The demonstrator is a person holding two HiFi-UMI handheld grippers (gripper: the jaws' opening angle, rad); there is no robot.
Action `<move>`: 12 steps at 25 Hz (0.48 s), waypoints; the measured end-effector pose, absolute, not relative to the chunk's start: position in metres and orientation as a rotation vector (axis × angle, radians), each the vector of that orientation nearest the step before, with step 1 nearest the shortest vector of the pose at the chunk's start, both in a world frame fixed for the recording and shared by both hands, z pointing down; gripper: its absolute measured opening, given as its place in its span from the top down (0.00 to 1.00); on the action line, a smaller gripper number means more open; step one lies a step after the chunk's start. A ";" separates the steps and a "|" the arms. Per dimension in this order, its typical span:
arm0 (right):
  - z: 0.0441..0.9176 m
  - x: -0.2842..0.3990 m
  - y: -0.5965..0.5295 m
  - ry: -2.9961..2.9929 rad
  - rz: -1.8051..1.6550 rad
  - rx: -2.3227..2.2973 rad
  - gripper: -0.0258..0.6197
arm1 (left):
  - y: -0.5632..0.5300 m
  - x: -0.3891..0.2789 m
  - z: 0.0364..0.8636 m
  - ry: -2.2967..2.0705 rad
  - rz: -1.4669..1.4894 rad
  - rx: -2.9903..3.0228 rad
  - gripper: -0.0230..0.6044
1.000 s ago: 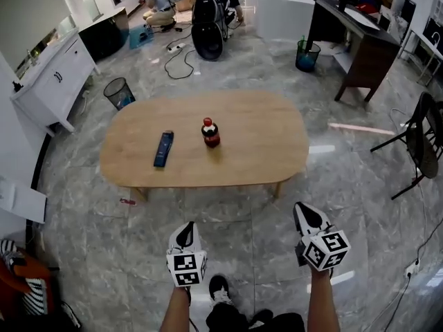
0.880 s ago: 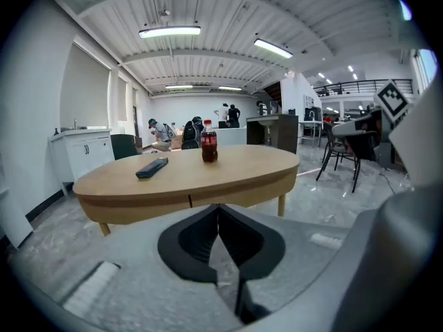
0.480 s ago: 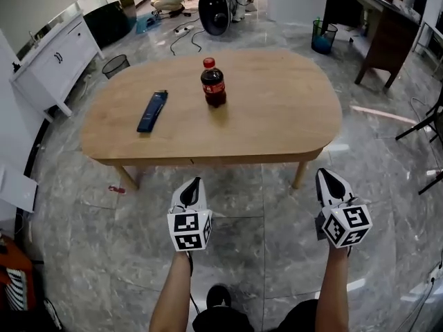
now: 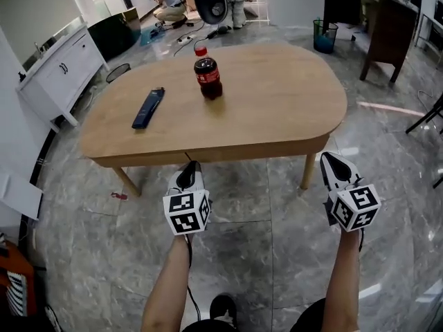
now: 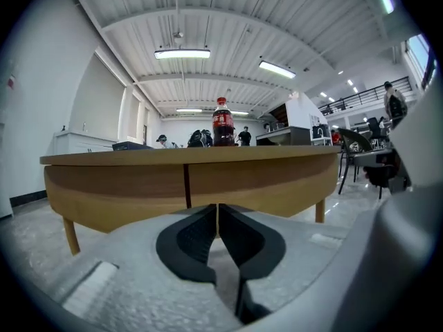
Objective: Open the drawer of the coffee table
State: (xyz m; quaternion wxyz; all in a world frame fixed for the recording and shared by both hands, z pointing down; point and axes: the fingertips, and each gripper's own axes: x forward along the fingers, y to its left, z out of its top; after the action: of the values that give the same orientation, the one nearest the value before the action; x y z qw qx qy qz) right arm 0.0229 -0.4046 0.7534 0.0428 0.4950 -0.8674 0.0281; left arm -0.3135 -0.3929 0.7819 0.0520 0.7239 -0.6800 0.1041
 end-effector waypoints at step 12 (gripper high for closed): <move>0.774 0.028 -0.427 -2.645 0.131 1.560 0.82 | -0.415 -0.315 0.782 -2.089 0.274 2.238 0.69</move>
State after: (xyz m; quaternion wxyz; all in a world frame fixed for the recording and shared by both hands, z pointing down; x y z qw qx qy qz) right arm 0.0284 -0.4268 0.7741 0.0341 0.5073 -0.8600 0.0428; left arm -0.3155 -0.4152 0.7822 0.0338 0.7276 -0.6793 0.0891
